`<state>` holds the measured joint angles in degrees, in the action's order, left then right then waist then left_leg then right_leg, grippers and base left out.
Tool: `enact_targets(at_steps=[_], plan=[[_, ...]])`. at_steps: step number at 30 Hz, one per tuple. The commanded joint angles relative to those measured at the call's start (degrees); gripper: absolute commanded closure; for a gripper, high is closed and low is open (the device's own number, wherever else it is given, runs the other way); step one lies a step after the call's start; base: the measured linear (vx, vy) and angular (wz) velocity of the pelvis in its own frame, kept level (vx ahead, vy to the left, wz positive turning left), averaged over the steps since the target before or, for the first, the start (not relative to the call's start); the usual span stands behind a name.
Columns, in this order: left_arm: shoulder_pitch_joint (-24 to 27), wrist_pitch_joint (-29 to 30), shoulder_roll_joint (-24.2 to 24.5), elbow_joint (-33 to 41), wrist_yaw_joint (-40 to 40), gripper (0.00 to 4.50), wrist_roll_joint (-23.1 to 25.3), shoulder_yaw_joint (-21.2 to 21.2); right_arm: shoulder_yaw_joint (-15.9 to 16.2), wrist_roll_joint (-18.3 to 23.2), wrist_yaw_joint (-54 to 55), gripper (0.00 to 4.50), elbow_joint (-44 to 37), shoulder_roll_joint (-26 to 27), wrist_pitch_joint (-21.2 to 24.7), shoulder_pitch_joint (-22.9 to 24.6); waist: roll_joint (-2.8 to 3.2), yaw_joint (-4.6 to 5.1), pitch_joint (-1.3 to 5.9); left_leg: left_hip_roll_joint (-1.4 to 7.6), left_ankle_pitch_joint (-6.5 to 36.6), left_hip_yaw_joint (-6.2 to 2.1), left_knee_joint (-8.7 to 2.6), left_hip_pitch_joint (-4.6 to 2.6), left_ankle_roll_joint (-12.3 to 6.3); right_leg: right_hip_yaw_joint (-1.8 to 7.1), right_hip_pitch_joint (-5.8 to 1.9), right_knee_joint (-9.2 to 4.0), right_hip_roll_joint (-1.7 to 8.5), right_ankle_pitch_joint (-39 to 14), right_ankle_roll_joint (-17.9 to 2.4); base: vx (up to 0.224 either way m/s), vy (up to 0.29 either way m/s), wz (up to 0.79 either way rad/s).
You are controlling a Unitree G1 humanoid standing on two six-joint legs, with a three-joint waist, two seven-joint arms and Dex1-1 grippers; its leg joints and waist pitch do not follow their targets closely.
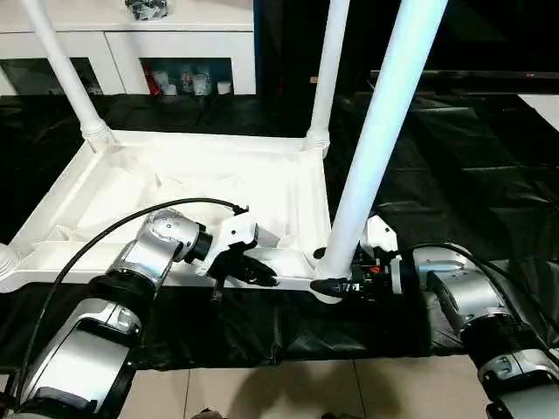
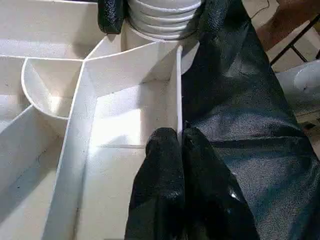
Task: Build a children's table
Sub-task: Rotate leg to tighten
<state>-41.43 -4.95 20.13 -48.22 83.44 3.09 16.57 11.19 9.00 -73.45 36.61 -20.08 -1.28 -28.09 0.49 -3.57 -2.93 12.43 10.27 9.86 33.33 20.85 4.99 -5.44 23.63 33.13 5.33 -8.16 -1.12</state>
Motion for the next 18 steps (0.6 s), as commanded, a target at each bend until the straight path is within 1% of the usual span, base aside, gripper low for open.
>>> enact_targets(at_steps=[1,2,3,4,5,6,7,8,9,10,11,12,13,14,16,17,18], plan=[[-0.91,1.03,-1.63,0.40,-1.40,4.50,0.22,0.81,0.19,0.17,2.83,1.75,-0.18,1.79,2.38,1.05,-0.15,-0.07,3.83,0.90,14.28,0.51,-3.91,-0.43,-3.73,2.35,-3.34,-3.68,2.63,-18.51,-12.44,0.000,0.000,0.00],[-1.18,1.64,-2.50,-0.04,-5.08,4.50,0.89,0.34,-1.21,-0.49,7.70,1.75,0.74,3.11,2.00,1.03,-0.15,0.00,3.75,0.88,14.54,0.50,-3.95,-0.36,-3.57,2.35,-3.33,-3.72,2.59,-19.11,-12.19,0.000,0.000,0.00],[-1.42,2.01,-3.23,-0.43,-7.87,4.50,1.27,-0.09,-2.00,-1.31,11.31,1.75,1.78,3.97,1.09,0.81,-0.08,0.31,3.49,0.87,15.94,0.38,-4.12,-0.46,-2.66,2.33,-3.00,-4.04,2.71,-22.03,-11.36,0.000,0.000,0.00],[-1.58,3.86,-4.73,-0.35,-11.27,4.50,1.08,-0.87,-3.64,-1.94,17.83,1.75,4.38,5.48,2.30,-0.17,-0.05,0.71,3.34,0.63,17.84,0.22,-4.11,-0.80,-1.56,2.20,-2.96,-4.47,2.82,-26.03,-10.25,0.000,0.000,0.00],[-1.52,4.63,-5.28,-0.04,-12.36,4.50,1.07,-1.02,-4.15,-2.37,20.49,1.75,5.52,5.99,2.01,-0.56,0.00,0.83,3.15,0.51,19.15,0.16,-4.13,-1.03,-1.17,2.10,-2.74,-4.77,2.87,-28.33,-9.67,0.000,0.000,0.00],[-1.59,5.24,-6.06,0.11,-14.71,4.50,1.52,-1.13,-4.81,-3.25,24.90,1.75,7.14,6.82,0.56,-1.08,-0.15,1.19,3.04,0.29,20.89,0.00,-4.06,-1.25,-0.88,1.81,-2.64,-5.39,2.79,-32.23,-8.02,0.000,0.000,0.00],[-1.66,5.64,-6.64,0.17,-16.24,4.50,1.83,-1.17,-5.32,-3.48,27.45,1.75,8.01,7.44,0.27,-1.35,-0.39,1.58,3.05,0.19,21.67,-0.12,-4.02,-1.33,-0.70,1.65,-2.45,-5.72,2.80,-34.44,-6.76,0.000,0.000,0.00],[-1.76,6.45,-7.53,0.26,-18.35,4.50,2.17,-1.28,-5.90,-3.64,30.42,1.75,9.02,8.28,0.12,-1.66,-0.30,1.83,3.00,0.19,21.94,-0.24,-4.03,-1.29,-0.55,1.59,-2.41,-5.76,2.82,-35.05,-6.38,0.000,0.000,0.00],[-1.80,6.84,-7.90,0.30,-19.22,4.50,2.29,-1.34,-6.12,-3.68,31.52,1.75,9.39,8.63,0.11,-1.77,-0.30,2.25,3.00,0.04,22.45,-0.30,-3.97,-1.32,-0.64,1.44,-2.36,-6.07,2.71,-35.82,-5.75,0.000,0.000,0.00],[-1.92,7.89,-9.11,0.37,-21.84,4.50,2.55,-1.60,-6.50,-4.01,34.74,1.76,10.28,9.61,-0.04,-2.00,-0.30,2.44,3.06,0.02,22.57,-0.43,-3.95,-1.15,-0.94,1.36,-2.46,-6.08,2.70,-35.80,-5.39,0.000,0.000,0.00],[-2.05,8.96,-10.70,0.41,-24.33,4.50,2.60,-1.86,-7.09,-4.22,39.04,1.76,11.54,10.88,0.47,-2.48,-0.21,2.56,3.03,0.05,22.61,-0.46,-4.04,-1.15,-0.98,1.41,-2.39,-6.08,2.66,-35.46,-5.48,0.000,0.000,0.00],[-2.10,9.59,-11.72,0.46,-25.90,4.50,2.62,-2.03,-7.45,-4.42,41.95,1.76,12.36,11.71,0.70,-2.78,-0.25,2.71,3.11,-0.03,22.92,-0.44,-3.95,-1.32,-1.13,1.35,-2.20,-6.22,2.62,-35.22,-5.69,0.000,0.000,0.00],[-2.30,9.82,-13.15,0.24,-28.41,4.50,2.86,-2.15,-7.76,-5.12,46.24,1.76,13.25,13.07,0.94,-3.29,-0.28,2.85,3.15,-0.14,22.65,-0.45,-3.95,-1.12,-1.37,1.35,-2.32,-6.16,2.60,-34.74,-5.70,0.000,0.000,0.00],[-2.41,9.93,-14.37,0.12,-29.84,4.50,2.97,-2.09,-7.92,-5.39,48.72,1.76,13.94,14.36,1.22,-3.71,-0.27,2.95,3.17,-0.19,22.71,-0.41,-3.97,-1.14,-1.52,1.31,-2.28,-6.26,2.55,-34.68,-5.68,0.000,0.000,0.00],[-2.45,10.27,-15.99,0.08,-31.35,4.50,2.90,-2.03,-7.85,-6.71,51.34,1.76,14.57,16.30,-0.11,-4.19,-0.16,3.16,3.27,-0.17,22.68,-0.40,-3.94,-1.22,-1.82,1.36,-2.12,-6.26,2.55,-33.84,-6.00,0.000,0.000,0.00],[-2.41,10.43,-16.24,0.13,-31.38,4.50,2.83,-2.01,-7.73,-7.08,51.74,1.20,14.66,16.69,-0.71,-4.28,-0.21,3.30,3.28,-0.21,22.82,-0.35,-3.96,-1.07,-2.14,1.37,-2.18,-6.25,2.50,-33.31,-6.16,0.000,0.000,0.00],[-2.43,10.45,-16.22,-0.01,-31.01,4.50,2.78,-2.01,-8.33,-6.32,51.30,1.06,14.86,17.19,-1.67,-4.67,-0.24,3.34,3.29,-0.22,22.73,-0.37,-4.06,-0.88,-2.53,1.41,-2.34,-6.16,2.48,-32.82,-6.17,0.000,0.000,0.00]])
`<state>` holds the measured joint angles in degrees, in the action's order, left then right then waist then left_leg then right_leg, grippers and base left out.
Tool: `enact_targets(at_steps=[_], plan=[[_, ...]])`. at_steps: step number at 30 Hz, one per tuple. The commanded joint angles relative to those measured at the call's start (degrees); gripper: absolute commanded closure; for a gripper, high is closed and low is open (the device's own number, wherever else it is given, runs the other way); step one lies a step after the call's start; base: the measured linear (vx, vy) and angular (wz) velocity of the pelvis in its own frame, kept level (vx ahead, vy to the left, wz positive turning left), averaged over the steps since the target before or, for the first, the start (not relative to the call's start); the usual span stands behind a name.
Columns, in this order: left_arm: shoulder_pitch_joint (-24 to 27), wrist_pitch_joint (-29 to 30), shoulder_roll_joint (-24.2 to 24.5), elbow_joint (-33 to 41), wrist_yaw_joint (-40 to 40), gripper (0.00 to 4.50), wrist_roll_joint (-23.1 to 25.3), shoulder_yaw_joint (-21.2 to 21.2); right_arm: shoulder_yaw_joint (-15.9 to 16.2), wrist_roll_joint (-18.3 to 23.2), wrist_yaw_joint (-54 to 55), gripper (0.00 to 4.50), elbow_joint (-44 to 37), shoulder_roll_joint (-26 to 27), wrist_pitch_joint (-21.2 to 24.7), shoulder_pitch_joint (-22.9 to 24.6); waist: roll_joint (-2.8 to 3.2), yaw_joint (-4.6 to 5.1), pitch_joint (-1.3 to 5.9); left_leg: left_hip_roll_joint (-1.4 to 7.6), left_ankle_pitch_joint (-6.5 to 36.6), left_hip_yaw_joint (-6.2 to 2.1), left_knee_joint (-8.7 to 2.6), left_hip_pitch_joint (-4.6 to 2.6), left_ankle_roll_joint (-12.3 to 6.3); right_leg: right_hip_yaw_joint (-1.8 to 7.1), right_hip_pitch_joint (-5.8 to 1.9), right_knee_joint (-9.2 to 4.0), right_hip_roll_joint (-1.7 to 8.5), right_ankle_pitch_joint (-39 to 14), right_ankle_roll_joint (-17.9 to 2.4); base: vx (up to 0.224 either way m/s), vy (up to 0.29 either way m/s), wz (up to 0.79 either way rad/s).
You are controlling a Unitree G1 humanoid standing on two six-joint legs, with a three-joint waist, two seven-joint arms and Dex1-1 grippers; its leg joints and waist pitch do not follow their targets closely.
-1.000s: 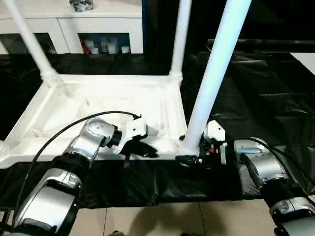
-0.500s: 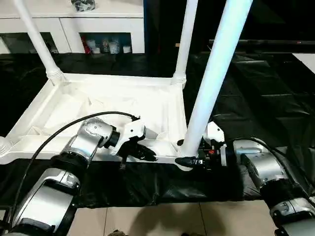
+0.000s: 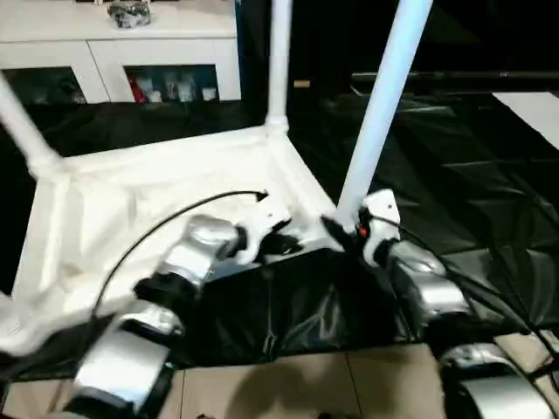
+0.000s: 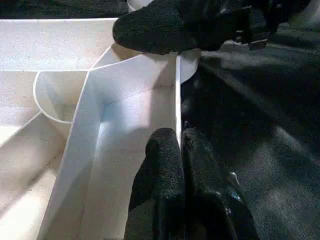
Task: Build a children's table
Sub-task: Rotate leg to tighten
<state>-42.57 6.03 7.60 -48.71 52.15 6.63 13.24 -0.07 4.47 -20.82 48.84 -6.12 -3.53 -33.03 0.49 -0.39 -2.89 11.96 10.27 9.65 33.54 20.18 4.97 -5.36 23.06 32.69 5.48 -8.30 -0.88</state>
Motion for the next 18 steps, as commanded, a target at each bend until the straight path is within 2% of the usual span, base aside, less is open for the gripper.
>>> enact_targets(at_steps=[1,2,4,8,9,11,12,13,15,16,18], plan=[[-1.32,-0.63,-3.58,0.41,0.42,4.50,-0.74,1.30,2.65,-1.38,-1.70,1.06,2.74,3.35,0.23,0.06,-0.14,0.19,3.32,0.36,22.77,-0.16,-4.27,-0.16,-2.68,1.44,-1.70,-5.63,2.43,-32.12,-6.67,0.000,0.000,0.00],[-1.35,-0.80,-3.46,0.34,0.61,4.50,-0.74,1.29,2.42,-1.03,-2.09,1.06,2.82,3.40,-0.02,-0.10,-0.14,0.23,3.33,0.34,22.74,-0.12,-4.28,-0.14,-2.83,1.46,-1.74,-5.64,2.41,-31.73,-6.85,0.000,0.000,0.00],[-1.25,-1.60,-2.68,0.54,1.66,4.50,-0.71,1.35,1.89,-0.09,-3.90,0.77,2.96,3.00,-0.18,-0.54,-0.12,0.20,3.28,0.45,22.65,-0.09,-4.36,-0.13,-3.02,1.58,-1.75,-5.48,2.33,-30.47,-7.49,0.000,0.000,0.00],[-0.57,-5.52,-0.13,1.67,4.48,4.50,-0.99,1.37,3.39,-1.09,-8.79,0.64,2.39,-0.41,-1.91,-0.54,-0.34,0.16,3.52,0.57,21.53,-0.08,-4.41,0.30,-3.61,1.72,-2.27,-5.00,2.41,-27.60,-8.57,0.000,0.000,0.00],[-0.43,-5.94,0.33,1.95,5.14,4.50,-1.17,1.40,3.55,-1.21,-9.81,0.64,2.41,-0.93,-2.10,-0.54,-0.23,0.07,3.66,0.69,20.01,0.02,-4.38,0.42,-3.85,1.98,-2.34,-4.70,2.52,-25.16,-9.40,0.000,0.000,0.00],[-0.28,-5.66,0.87,2.29,6.38,4.50,-1.46,1.50,3.98,-1.02,-12.83,0.64,1.85,-2.12,-2.00,-0.26,-0.38,-0.14,3.81,0.70,17.76,0.23,-4.24,0.57,-4.42,2.10,-2.59,-4.23,2.47,-21.44,-10.97,0.000,0.000,0.00],[0.18,-6.33,3.05,3.26,11.35,4.50,-2.17,2.06,4.84,-0.54,-19.05,0.64,0.59,-4.15,-2.16,0.35,-0.46,-0.28,3.87,0.75,16.30,0.39,-4.12,0.54,-5.01,2.20,-2.62,-3.97,2.45,-18.93,-12.02,0.000,0.000,0.00],[0.28,-6.45,3.64,3.46,12.50,4.50,-2.26,2.24,5.06,-0.40,-20.66,0.64,0.25,-4.61,-2.24,0.51,-0.47,-0.40,3.99,0.75,14.99,0.42,-4.01,0.80,-5.90,2.26,-2.92,-3.61,2.55,-16.88,-13.01,0.000,0.000,0.00],[0.54,-7.76,5.27,3.62,15.35,4.50,-2.19,2.79,6.22,0.35,-26.89,0.64,-1.79,-6.24,-2.06,1.47,-0.37,-0.64,4.18,0.85,12.70,0.40,-3.84,1.06,-6.91,2.22,-3.20,-3.14,2.48,-13.89,-13.58,0.000,0.000,0.00],[0.56,-7.92,5.71,3.56,16.11,4.50,-2.20,2.85,6.59,0.70,-29.16,0.64,-2.56,-6.78,-1.81,1.81,-0.25,-0.93,4.28,0.97,10.63,0.49,-3.69,1.07,-7.45,2.21,-3.24,-2.79,2.40,-11.13,-14.35,0.000,0.000,0.00],[0.47,-8.76,6.84,3.07,18.24,4.50,-2.18,3.04,7.65,1.53,-35.11,0.64,-4.58,-8.27,-1.19,2.71,-0.08,-1.53,4.21,1.17,9.36,0.71,-3.59,0.96,-7.80,2.16,-3.18,-2.46,2.23,-9.02,-15.16,0.000,0.000,0.00]])
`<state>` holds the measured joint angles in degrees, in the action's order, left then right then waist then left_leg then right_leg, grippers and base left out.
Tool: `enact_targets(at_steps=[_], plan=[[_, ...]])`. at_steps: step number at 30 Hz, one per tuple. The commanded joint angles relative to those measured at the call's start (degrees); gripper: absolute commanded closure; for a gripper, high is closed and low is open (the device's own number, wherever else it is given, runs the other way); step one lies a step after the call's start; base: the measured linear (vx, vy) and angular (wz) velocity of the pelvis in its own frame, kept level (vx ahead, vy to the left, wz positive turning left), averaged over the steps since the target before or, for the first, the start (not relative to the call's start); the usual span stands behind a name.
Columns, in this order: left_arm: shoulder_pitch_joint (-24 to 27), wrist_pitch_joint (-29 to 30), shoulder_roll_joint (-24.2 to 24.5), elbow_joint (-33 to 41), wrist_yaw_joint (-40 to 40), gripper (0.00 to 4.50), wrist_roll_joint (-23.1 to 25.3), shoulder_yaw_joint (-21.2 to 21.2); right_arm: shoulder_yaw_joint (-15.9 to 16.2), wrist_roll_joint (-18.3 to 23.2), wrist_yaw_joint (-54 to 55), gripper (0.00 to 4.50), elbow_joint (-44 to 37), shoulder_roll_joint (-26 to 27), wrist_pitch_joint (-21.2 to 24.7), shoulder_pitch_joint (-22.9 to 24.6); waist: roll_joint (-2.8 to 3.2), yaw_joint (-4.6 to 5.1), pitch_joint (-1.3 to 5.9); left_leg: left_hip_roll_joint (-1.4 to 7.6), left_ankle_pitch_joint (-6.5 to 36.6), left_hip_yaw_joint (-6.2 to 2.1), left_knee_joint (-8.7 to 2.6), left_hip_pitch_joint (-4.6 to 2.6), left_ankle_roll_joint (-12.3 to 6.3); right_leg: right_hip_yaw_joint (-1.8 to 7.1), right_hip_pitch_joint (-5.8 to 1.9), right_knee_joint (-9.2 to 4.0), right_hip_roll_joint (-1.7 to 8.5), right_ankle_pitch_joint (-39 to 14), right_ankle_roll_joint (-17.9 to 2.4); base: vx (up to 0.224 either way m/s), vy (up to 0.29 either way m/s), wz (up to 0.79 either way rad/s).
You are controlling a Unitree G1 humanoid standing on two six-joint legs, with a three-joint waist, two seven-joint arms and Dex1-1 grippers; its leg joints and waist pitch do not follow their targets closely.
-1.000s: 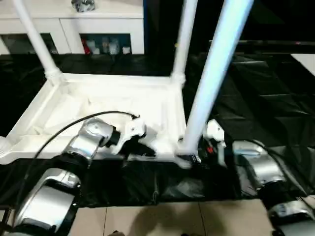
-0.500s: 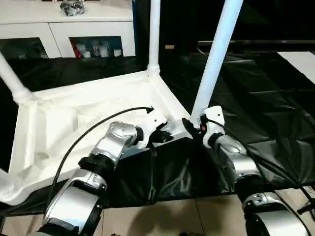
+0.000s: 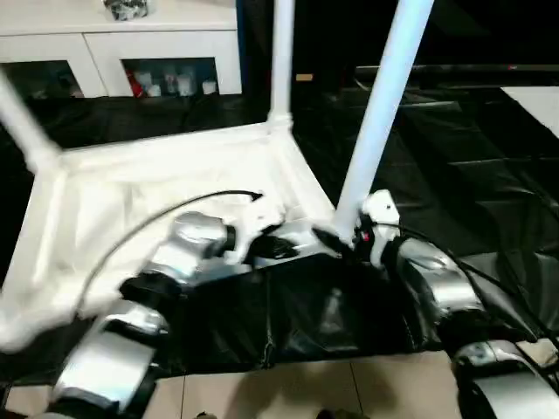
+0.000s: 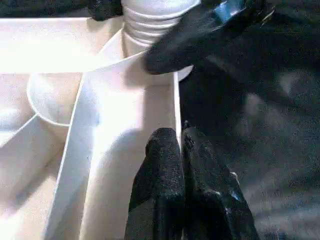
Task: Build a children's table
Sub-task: Rotate leg to tighten
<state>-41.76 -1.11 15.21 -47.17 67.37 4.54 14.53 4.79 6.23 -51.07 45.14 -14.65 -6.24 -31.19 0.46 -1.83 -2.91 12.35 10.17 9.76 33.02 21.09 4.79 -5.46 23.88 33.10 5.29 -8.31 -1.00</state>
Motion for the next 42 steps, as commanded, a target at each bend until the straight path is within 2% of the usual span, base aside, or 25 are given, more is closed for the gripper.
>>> enact_targets(at_steps=[1,3,4,6,7,11,12,16,19,23,26,28,29,30,32,34,37,38,40,41,42], plan=[[-0.30,-1.88,-0.04,1.47,4.60,4.50,-0.22,1.93,3.62,0.32,-8.14,0.64,-2.28,-0.74,1.81,1.50,-0.08,-0.42,4.18,0.87,10.06,0.73,-3.14,-0.14,-7.45,2.24,-3.95,-2.86,2.33,-9.17,-15.33,0.000,0.000,0.00],[-0.31,-2.21,0.47,1.27,5.74,4.50,-0.33,2.04,4.17,0.71,-10.53,0.64,-3.10,-1.43,1.91,1.85,-0.01,-0.67,4.09,0.99,11.42,0.75,-3.18,-0.23,-6.95,2.34,-3.87,-2.83,2.42,-9.79,-15.48,0.000,0.000,0.00],[-0.35,-2.59,1.30,1.16,8.00,4.50,-0.80,2.09,5.05,1.64,-14.58,0.64,-4.50,-2.55,3.06,2.31,-0.04,-0.78,4.07,1.01,12.27,0.76,-3.25,-0.40,-6.34,2.34,-3.85,-2.94,2.42,-10.48,-15.45,0.000,0.000,0.00],[-0.45,-2.72,2.47,1.25,11.12,4.50,-1.53,2.10,6.63,2.22,-20.32,0.64,-6.08,-4.18,4.36,2.73,-0.09,-0.92,3.96,1.06,13.20,0.76,-3.34,-0.44,-6.27,2.35,-3.82,-3.03,2.41,-11.87,-15.15,0.000,0.000,0.00],[-0.48,-2.69,2.74,1.30,11.77,4.50,-1.62,2.18,6.94,2.17,-21.21,0.89,-6.25,-4.44,4.38,2.74,-0.12,-1.05,3.90,1.02,13.63,0.75,-3.38,-0.42,-5.86,2.34,-3.83,-3.17,2.48,-13.28,-14.83,0.000,0.000,0.00],[-0.66,-3.31,4.54,1.30,15.78,4.50,-1.89,3.19,8.58,1.50,-25.01,1.01,-6.55,-5.28,4.94,2.12,-0.16,-1.50,3.84,1.02,14.43,0.73,-3.44,-0.59,-4.63,2.41,-3.61,-3.42,2.65,-16.52,-13.78,0.000,0.000,0.00],[-0.73,-3.39,4.67,1.21,16.05,4.50,-1.84,3.28,8.70,1.52,-25.17,1.19,-6.67,-5.18,5.06,2.07,-0.20,-1.60,3.84,1.06,14.43,0.71,-3.47,-0.63,-4.25,2.45,-3.60,-3.47,2.70,-16.90,-13.59,0.000,0.000,0.00],[-1.01,-3.84,4.98,0.61,17.21,4.50,-1.74,3.27,9.10,1.82,-26.07,1.37,-7.88,-4.87,5.73,2.21,-0.14,-1.64,3.90,1.07,14.09,0.63,-3.52,-0.61,-3.70,2.42,-3.59,-3.30,2.61,-16.19,-13.45,0.000,0.000,0.00],[-1.29,-4.10,4.77,-0.02,16.90,4.50,-1.62,3.02,9.56,1.76,-26.51,1.72,-8.88,-4.82,5.90,2.72,-0.18,-1.66,3.96,0.97,13.51,0.67,-3.42,-0.48,-3.80,2.40,-3.71,-3.23,2.60,-15.33,-13.52,0.000,0.000,0.00],[-1.42,-3.80,4.05,-0.59,14.97,4.50,-1.64,2.42,8.71,1.85,-24.20,1.76,-9.30,-4.30,6.34,3.29,-0.11,-1.79,4.05,0.98,12.73,0.68,-3.34,-0.52,-3.99,2.39,-3.70,-3.13,2.60,-14.26,-13.76,0.000,0.000,0.00],[-1.88,-1.82,1.89,-1.61,6.90,4.50,-0.69,1.12,5.20,0.53,-12.36,1.77,-6.01,-1.57,5.96,2.86,-0.11,-1.47,3.77,0.95,14.35,0.61,-3.55,-0.59,-2.80,2.37,-3.46,-3.40,2.65,-17.48,-12.91,0.000,0.000,0.00],[-1.88,-0.12,0.19,-1.29,3.25,4.50,-0.66,0.44,3.50,-0.99,-3.53,1.78,-2.55,0.23,4.83,2.00,-0.27,-1.01,3.60,0.74,16.36,0.34,-3.64,-0.80,-1.12,2.32,-3.33,-4.08,2.94,-23.64,-10.76,0.000,0.000,0.00],[-1.86,0.60,-0.79,-1.01,1.37,4.50,-0.51,0.21,2.67,-1.62,0.59,1.78,-0.95,1.10,3.94,1.67,-0.21,-0.93,3.62,0.71,16.65,0.33,-3.64,-0.95,-0.88,2.29,-3.20,-4.14,2.95,-24.38,-10.49,0.000,0.000,0.00],[-1.81,1.17,-1.49,-0.80,0.15,4.50,-0.36,0.17,1.97,-1.82,3.98,1.78,0.06,1.93,4.20,1.30,-0.47,-0.57,3.37,0.55,17.56,0.29,-3.72,-0.88,-0.83,2.20,-3.15,-4.55,2.79,-26.54,-9.59,0.000,0.000,0.00],[-1.70,1.83,-2.42,-0.51,-1.26,4.50,-0.13,0.21,1.07,-1.83,7.72,1.78,1.02,3.01,4.64,0.94,-0.39,-0.02,3.23,0.36,19.44,0.14,-3.75,-1.12,-0.95,1.96,-3.01,-5.05,2.72,-29.66,-8.35,0.000,0.000,0.00],[-1.01,3.44,-5.17,0.88,-4.64,4.50,0.60,0.80,-1.09,-1.37,16.24,1.78,3.11,6.04,5.57,0.10,-0.20,0.46,3.33,0.30,20.01,0.07,-3.71,-1.17,-1.15,1.96,-2.90,-5.26,2.70,-30.16,-7.96,0.000,0.000,0.00],[-0.66,4.36,-8.06,1.64,-8.61,4.50,1.42,1.55,-1.65,-3.18,25.22,1.78,5.13,8.94,4.89,-0.92,-0.31,0.65,3.42,0.28,19.34,0.13,-3.71,-1.13,-1.28,2.00,-2.88,-5.20,2.60,-28.94,-8.06,0.000,0.000,0.00],[-0.66,4.36,-8.06,1.64,-8.61,4.50,1.42,1.55,-1.65,-3.18,25.22,1.78,5.13,8.94,4.89,-0.92,-0.13,0.68,3.37,0.21,19.63,0.23,-3.67,-1.21,-1.23,2.02,-2.69,-5.27,2.52,-29.04,-8.06,0.000,0.000,0.00],[-0.39,4.59,-8.92,2.06,-9.31,4.50,1.68,2.12,-1.62,-3.91,27.24,1.78,6.23,10.13,3.61,-1.44,-0.12,0.67,3.48,0.22,19.74,0.15,-3.73,-1.06,-1.49,1.99,-2.84,-5.23,2.56,-28.50,-8.00,0.000,0.000,0.00],[-0.44,4.38,-9.18,1.64,-10.10,4.50,2.17,2.41,-0.90,-5.09,27.77,1.78,6.92,10.63,1.48,-1.82,0.02,0.67,3.49,0.22,19.78,0.16,-3.74,-1.06,-1.52,1.98,-2.83,-5.21,2.54,-28.16,-8.06,0.000,0.000,0.00],[-0.60,4.35,-9.20,1.37,-10.40,4.50,2.29,2.32,-0.91,-5.06,28.10,1.43,7.37,10.96,0.93,-2.06,-0.08,0.70,3.49,0.25,19.97,0.20,-3.74,-1.11,-1.60,2.01,-2.80,-5.19,2.48,-27.42,-8.26,0.000,0.000,0.00]])
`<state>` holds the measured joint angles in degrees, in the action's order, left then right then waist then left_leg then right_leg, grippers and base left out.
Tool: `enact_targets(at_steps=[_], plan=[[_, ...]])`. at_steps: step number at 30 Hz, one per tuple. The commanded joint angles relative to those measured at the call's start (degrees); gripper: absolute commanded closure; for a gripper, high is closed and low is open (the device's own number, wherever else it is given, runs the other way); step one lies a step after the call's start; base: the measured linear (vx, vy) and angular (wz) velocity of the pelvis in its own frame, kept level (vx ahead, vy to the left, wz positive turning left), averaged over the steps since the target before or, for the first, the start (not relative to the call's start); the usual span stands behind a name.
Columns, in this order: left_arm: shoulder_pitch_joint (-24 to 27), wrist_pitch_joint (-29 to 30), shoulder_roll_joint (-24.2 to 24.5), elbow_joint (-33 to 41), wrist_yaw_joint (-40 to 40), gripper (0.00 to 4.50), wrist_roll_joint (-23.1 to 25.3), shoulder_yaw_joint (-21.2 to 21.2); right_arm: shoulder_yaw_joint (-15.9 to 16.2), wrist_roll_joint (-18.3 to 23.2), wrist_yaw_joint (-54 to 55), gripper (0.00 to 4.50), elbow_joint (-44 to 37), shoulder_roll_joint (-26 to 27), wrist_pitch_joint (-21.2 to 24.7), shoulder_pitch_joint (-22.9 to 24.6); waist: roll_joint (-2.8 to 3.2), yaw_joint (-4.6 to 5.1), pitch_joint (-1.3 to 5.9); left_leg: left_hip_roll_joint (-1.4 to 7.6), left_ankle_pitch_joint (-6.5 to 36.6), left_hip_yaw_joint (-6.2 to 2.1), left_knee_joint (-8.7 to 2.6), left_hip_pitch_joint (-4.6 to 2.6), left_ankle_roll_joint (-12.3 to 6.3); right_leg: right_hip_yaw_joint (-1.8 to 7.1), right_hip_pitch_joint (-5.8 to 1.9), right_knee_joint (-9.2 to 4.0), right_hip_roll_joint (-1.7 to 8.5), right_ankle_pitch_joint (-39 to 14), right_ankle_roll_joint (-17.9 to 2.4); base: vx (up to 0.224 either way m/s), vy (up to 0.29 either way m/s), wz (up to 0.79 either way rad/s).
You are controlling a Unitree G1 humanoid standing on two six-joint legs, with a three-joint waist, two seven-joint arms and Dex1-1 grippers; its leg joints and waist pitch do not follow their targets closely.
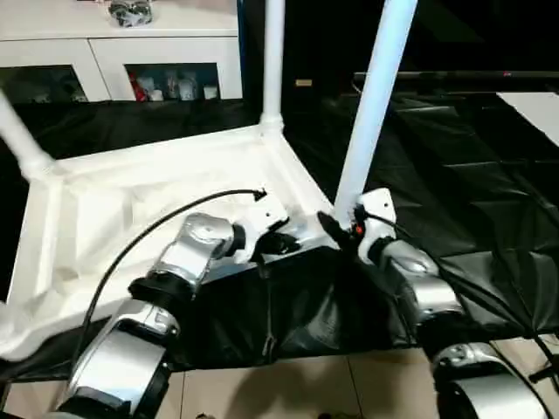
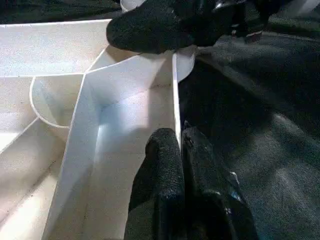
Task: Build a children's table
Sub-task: Rotate leg to tighten
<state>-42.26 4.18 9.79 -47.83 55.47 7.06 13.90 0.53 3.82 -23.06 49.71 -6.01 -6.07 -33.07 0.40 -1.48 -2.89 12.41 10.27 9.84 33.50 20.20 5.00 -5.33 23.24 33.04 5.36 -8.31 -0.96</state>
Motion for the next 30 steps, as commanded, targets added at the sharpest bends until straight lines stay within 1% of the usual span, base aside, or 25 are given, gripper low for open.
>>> enact_targets(at_steps=[1,3,4,5,8,9,10,11,12,13,14,15,16,17,18,19,20,21,22,23,25,27,28,29,30], plan=[[-0.33,-1.09,-3.64,1.72,1.37,4.50,-0.20,2.77,2.67,-1.60,-0.46,1.43,2.91,2.72,0.71,-0.36,-0.13,0.38,3.45,0.18,20.13,0.14,-4.27,-0.16,-1.99,1.88,-2.18,-5.10,2.38,-27.26,-8.45,0.000,0.000,0.00],[-0.54,-1.46,-3.12,1.66,1.73,4.50,-0.28,2.56,1.60,-0.23,-1.19,1.06,2.93,3.09,0.51,-0.66,-0.02,0.34,3.39,0.22,20.62,0.11,-4.30,-0.20,-2.25,1.90,-2.19,-5.11,2.43,-27.45,-8.51,0.000,0.000,0.00],[-0.55,-1.59,-2.93,1.74,1.94,4.50,-0.30,2.51,1.41,-0.10,-1.26,1.04,2.94,3.09,0.36,-0.78,0.00,0.35,3.37,0.22,20.77,0.10,-4.33,-0.17,-2.27,1.90,-2.20,-5.10,2.41,-27.39,-8.54,0.000,0.000,0.00],[-0.52,-1.97,-2.38,1.85,2.52,4.50,-0.33,2.42,1.58,-0.32,-1.79,1.02,2.74,2.71,0.16,-0.92,-0.17,0.37,3.40,0.21,20.74,0.14,-4.32,-0.15,-2.33,1.91,-2.22,-5.12,2.39,-27.38,-8.52,0.000,0.000,0.00],[-0.13,-3.25,-0.65,2.46,5.11,4.50,-0.81,2.47,2.27,-0.83,-4.17,1.02,2.36,1.04,-1.01,-1.15,-0.04,0.16,3.55,0.33,19.65,0.17,-4.32,-0.14,-2.58,2.08,-2.28,-4.93,2.50,-25.57,-9.20,0.000,0.000,0.00],[0.25,-4.08,0.80,2.88,8.41,4.50,-1.83,2.45,3.69,-2.69,-5.74,1.02,2.40,-1.26,-3.49,-1.19,-0.20,0.05,3.67,0.40,18.85,0.19,-4.31,-0.02,-2.69,2.15,-2.41,-4.61,2.54,-23.89,-9.75,0.000,0.000,0.00],[0.27,-4.05,0.87,2.89,8.61,4.50,-1.91,2.43,3.78,-2.81,-5.83,1.02,2.40,-1.38,-3.65,-1.19,-0.22,-0.10,3.77,0.42,18.07,0.17,-4.30,0.11,-2.72,2.13,-2.64,-4.46,2.57,-22.79,-9.99,0.000,0.000,0.00],[0.37,-3.76,1.29,2.99,9.93,4.50,-2.39,2.27,4.25,-3.65,-6.37,1.02,2.64,-2.15,-4.86,-1.23,-0.19,-0.08,3.89,0.43,16.43,0.33,-4.20,0.29,-2.99,2.26,-2.64,-4.03,2.47,-19.66,-10.94,0.000,0.000,0.00],[0.45,-4.30,1.90,3.04,11.28,4.50,-2.63,2.25,3.80,-2.65,-8.69,1.02,2.24,-2.51,-4.62,-1.06,-0.43,-0.06,4.00,0.35,15.15,0.51,-4.03,0.43,-3.60,2.35,-2.83,-3.77,2.45,-17.22,-11.79,0.000,0.000,0.00],[0.52,-5.44,2.69,2.99,12.58,4.50,-2.69,2.35,3.55,-1.57,-11.61,1.02,1.45,-3.09,-4.46,-0.73,-0.33,-0.16,4.07,0.37,14.29,0.52,-3.97,0.46,-3.92,2.38,-2.94,-3.55,2.53,-16.18,-12.18,0.000,0.000,0.00],[0.53,-6.12,3.42,2.84,13.69,4.50,-2.79,2.32,3.52,-0.49,-14.94,1.02,0.45,-3.75,-4.30,-0.30,-0.22,-0.22,4.19,0.42,12.78,0.53,-3.86,0.64,-4.79,2.41,-3.05,-3.28,2.49,-13.87,-12.89,0.000,0.000,0.00],[0.51,-6.86,4.14,2.65,15.02,4.50,-2.98,2.29,3.99,0.57,-19.33,1.02,-1.02,-4.61,-4.03,0.43,-0.24,-0.31,4.33,0.41,11.27,0.61,-3.65,0.75,-5.94,2.35,-3.28,-3.01,2.35,-10.98,-13.69,0.000,0.000,0.00],[0.47,-7.21,4.52,2.51,15.74,4.50,-3.10,2.25,4.38,1.09,-21.97,1.02,-1.91,-5.13,-3.94,0.87,-0.16,-0.46,4.35,0.52,10.51,0.62,-3.59,0.75,-6.30,2.37,-3.27,-2.79,2.39,-9.61,-14.19,0.000,0.000,0.00],[0.28,-7.65,5.70,2.23,17.79,4.50,-3.22,2.34,6.33,2.14,-29.30,1.02,-5.08,-7.05,-2.56,2.61,0.09,-0.59,4.22,0.72,9.98,0.75,-3.58,0.66,-6.87,2.27,-3.10,-2.66,2.19,-8.10,-15.05,0.000,0.000,0.00],[0.16,-7.90,6.07,2.04,18.32,4.50,-3.19,2.38,6.99,2.23,-31.24,1.02,-5.91,-7.71,-2.27,3.11,-0.01,-1.05,4.23,0.80,10.24,0.87,-3.48,0.50,-7.56,2.17,-3.24,-2.57,2.03,-7.37,-15.37,0.000,0.000,0.00],[-0.14,-8.47,6.82,1.56,19.33,4.50,-3.09,2.42,8.36,2.22,-34.87,1.02,-7.41,-9.12,-1.83,4.06,0.02,-1.18,4.16,0.86,10.68,0.78,-3.60,0.61,-7.63,2.12,-3.31,-2.60,2.09,-7.97,-15.42,0.000,0.000,0.00],[-0.34,-8.52,7.06,1.26,19.77,4.50,-3.11,2.36,8.87,2.42,-36.61,1.02,-8.02,-9.69,-1.29,4.41,0.06,-1.37,4.12,0.99,11.20,0.84,-3.61,0.45,-7.37,2.18,-3.15,-2.69,2.20,-8.64,-15.29,0.000,0.000,0.00],[-0.54,-8.48,7.36,0.98,20.42,4.50,-3.30,2.36,9.49,2.71,-38.61,1.02,-8.57,-10.31,-0.91,4.74,0.25,-1.50,4.01,1.02,12.29,0.80,-3.70,0.42,-6.61,2.21,-3.07,-2.75,2.30,-10.25,-15.13,0.000,0.000,0.00],[-0.72,-8.68,7.78,0.75,21.45,4.50,-3.43,2.50,10.22,2.88,-40.62,1.02,-9.17,-11.02,-0.55,5.08,0.13,-1.60,3.84,1.02,13.78,0.78,-3.85,0.31,-5.71,2.18,-3.00,-3.06,2.31,-12.96,-14.61,0.000,0.000,0.00],[-0.79,-8.77,8.00,0.68,21.97,4.50,-3.48,2.61,10.54,3.02,-41.71,1.02,-9.43,-11.33,-0.24,5.20,0.08,-1.68,3.83,0.97,14.37,0.80,-3.86,0.28,-5.33,2.20,-3.01,-3.21,2.33,-14.13,-14.30,0.000,0.000,0.00],[-1.06,-9.36,9.00,0.38,24.38,4.50,-3.54,3.23,12.36,3.04,-46.50,1.02,-10.78,-12.88,0.62,5.77,0.15,-1.75,3.67,0.92,16.67,0.69,-4.03,0.20,-4.19,2.20,-2.93,-3.68,2.38,-18.31,-12.93,0.000,0.000,0.00],[-1.11,-9.75,9.24,0.22,25.27,4.50,-3.57,3.42,12.75,2.85,-47.94,1.02,-11.02,-13.19,0.91,5.79,0.11,-1.81,3.62,0.97,17.28,0.61,-4.10,0.09,-3.75,2.26,-2.81,-3.80,2.48,-19.53,-12.40,0.000,0.000,0.00],[-1.11,-9.75,9.24,0.22,25.27,4.50,-3.57,3.42,12.75,2.85,-47.94,1.19,-11.02,-13.19,0.91,5.79,0.07,-1.78,3.62,0.97,17.24,0.58,-4.13,0.14,-3.63,2.27,-2.83,-3.79,2.48,-19.62,-12.34,0.000,0.000,0.00],[-1.21,-10.58,9.58,-0.12,26.57,4.50,-3.40,3.78,13.27,2.84,-50.06,1.37,-11.67,-13.55,1.99,5.78,0.10,-1.83,3.71,0.99,16.98,0.52,-4.13,0.12,-3.42,2.28,-2.84,-3.72,2.53,-19.30,-12.40,0.000,0.000,0.00],[-1.26,-10.81,9.67,-0.25,27.17,4.50,-3.37,3.90,13.44,2.99,-50.74,1.37,-12.02,-13.56,2.57,5.66,-0.04,-1.88,3.77,0.93,16.35,0.54,-4.10,0.16,-3.60,2.26,-2.93,-3.63,2.41,-18.60,-12.50,0.000,0.000,0.00]])
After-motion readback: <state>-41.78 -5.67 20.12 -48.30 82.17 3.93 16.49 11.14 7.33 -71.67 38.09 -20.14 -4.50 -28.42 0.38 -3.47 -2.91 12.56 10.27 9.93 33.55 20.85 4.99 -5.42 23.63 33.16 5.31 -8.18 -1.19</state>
